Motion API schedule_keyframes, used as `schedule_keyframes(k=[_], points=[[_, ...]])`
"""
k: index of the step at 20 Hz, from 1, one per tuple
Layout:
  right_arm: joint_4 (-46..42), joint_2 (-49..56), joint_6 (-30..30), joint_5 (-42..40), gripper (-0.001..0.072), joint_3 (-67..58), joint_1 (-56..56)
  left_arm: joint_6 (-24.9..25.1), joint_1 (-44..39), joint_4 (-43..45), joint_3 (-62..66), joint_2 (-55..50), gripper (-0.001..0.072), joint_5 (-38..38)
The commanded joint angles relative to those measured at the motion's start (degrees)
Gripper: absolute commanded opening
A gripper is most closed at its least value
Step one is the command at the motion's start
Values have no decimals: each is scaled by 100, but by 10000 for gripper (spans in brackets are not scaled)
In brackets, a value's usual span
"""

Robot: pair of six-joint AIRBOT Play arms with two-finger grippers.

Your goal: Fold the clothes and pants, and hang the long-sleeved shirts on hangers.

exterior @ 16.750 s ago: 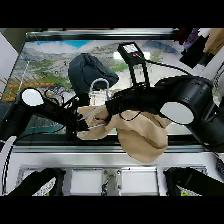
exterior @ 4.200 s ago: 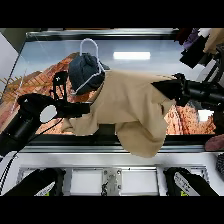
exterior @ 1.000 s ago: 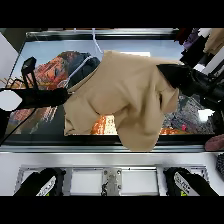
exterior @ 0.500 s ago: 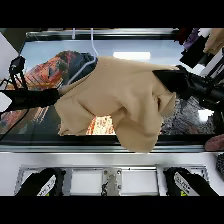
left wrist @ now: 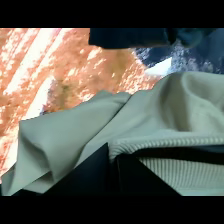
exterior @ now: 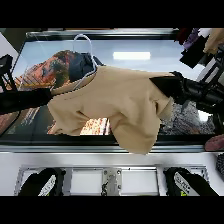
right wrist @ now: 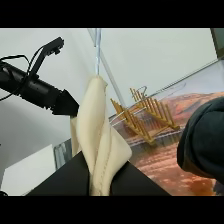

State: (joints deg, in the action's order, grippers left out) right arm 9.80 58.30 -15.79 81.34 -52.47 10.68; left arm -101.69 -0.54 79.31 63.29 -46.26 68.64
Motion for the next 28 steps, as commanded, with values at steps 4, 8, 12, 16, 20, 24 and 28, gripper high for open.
schedule_keyframes(k=[4,8,12,16,20,24,28], points=[[822,50,525,649,26,1005,-13,341,-542,-282,1349,-225,23,267],[1169,52,509,625,26,1040,-203,514,-1130,-278,2629,-940,23,874],[1550,52,605,334,26,1038,-656,549,-1641,-278,3591,-1537,23,1263],[1620,52,686,151,26,1038,-964,546,-1939,-278,4417,-1937,23,1803],[1694,55,686,98,26,1038,-981,544,-2103,-280,4699,-1980,24,1978],[1762,52,682,98,26,1038,-981,544,-2245,-282,4743,-1919,24,1987],[1895,52,680,103,26,1038,-981,542,-2245,-280,4741,-1766,572,1987]])
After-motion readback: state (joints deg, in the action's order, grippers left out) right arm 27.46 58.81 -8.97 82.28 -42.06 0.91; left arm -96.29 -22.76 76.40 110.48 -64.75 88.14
